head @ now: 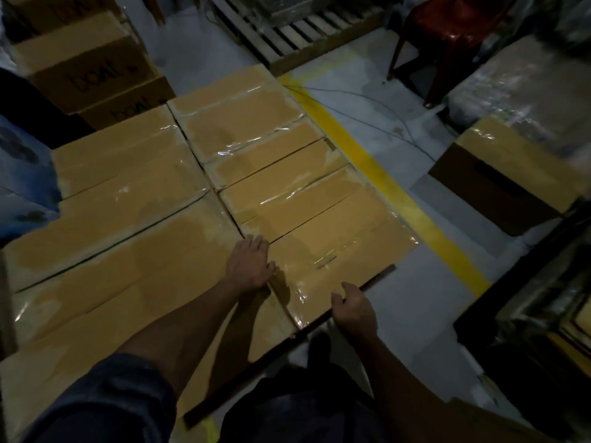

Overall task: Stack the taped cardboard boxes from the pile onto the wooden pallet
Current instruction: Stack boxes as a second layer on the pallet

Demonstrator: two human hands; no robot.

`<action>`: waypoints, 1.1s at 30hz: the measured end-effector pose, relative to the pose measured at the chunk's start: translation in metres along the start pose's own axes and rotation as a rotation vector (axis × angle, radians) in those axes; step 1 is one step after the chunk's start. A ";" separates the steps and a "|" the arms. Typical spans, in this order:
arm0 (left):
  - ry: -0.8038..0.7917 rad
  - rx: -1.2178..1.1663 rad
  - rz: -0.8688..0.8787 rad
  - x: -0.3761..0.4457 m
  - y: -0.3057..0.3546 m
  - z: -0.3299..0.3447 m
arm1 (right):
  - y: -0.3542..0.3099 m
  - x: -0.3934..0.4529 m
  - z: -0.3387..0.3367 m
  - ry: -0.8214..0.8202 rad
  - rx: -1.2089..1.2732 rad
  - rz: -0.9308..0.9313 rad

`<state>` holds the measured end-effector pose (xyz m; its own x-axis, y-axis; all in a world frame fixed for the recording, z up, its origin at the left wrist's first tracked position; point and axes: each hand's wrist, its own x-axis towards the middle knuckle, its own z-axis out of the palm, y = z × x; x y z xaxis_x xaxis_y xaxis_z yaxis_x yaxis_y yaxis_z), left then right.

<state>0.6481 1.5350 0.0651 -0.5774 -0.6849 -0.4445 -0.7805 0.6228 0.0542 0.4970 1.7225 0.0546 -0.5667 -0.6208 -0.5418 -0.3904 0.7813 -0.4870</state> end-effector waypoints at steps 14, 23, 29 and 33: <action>-0.201 -0.025 0.058 0.048 0.181 0.024 | 0.143 0.081 -0.138 0.076 -0.252 -0.054; -0.135 -0.164 0.021 0.138 0.333 -0.049 | 0.205 0.175 -0.303 0.062 -0.350 -0.079; -0.104 -0.220 0.039 0.222 0.392 -0.090 | 0.211 0.256 -0.379 0.039 -0.376 -0.080; -0.082 -0.285 -0.021 0.301 0.410 -0.103 | 0.203 0.337 -0.421 0.014 -0.397 -0.116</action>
<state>0.1299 1.5454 0.0460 -0.5485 -0.6563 -0.5180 -0.8344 0.4696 0.2886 -0.0787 1.6991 0.0610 -0.5111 -0.7077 -0.4878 -0.7004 0.6719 -0.2409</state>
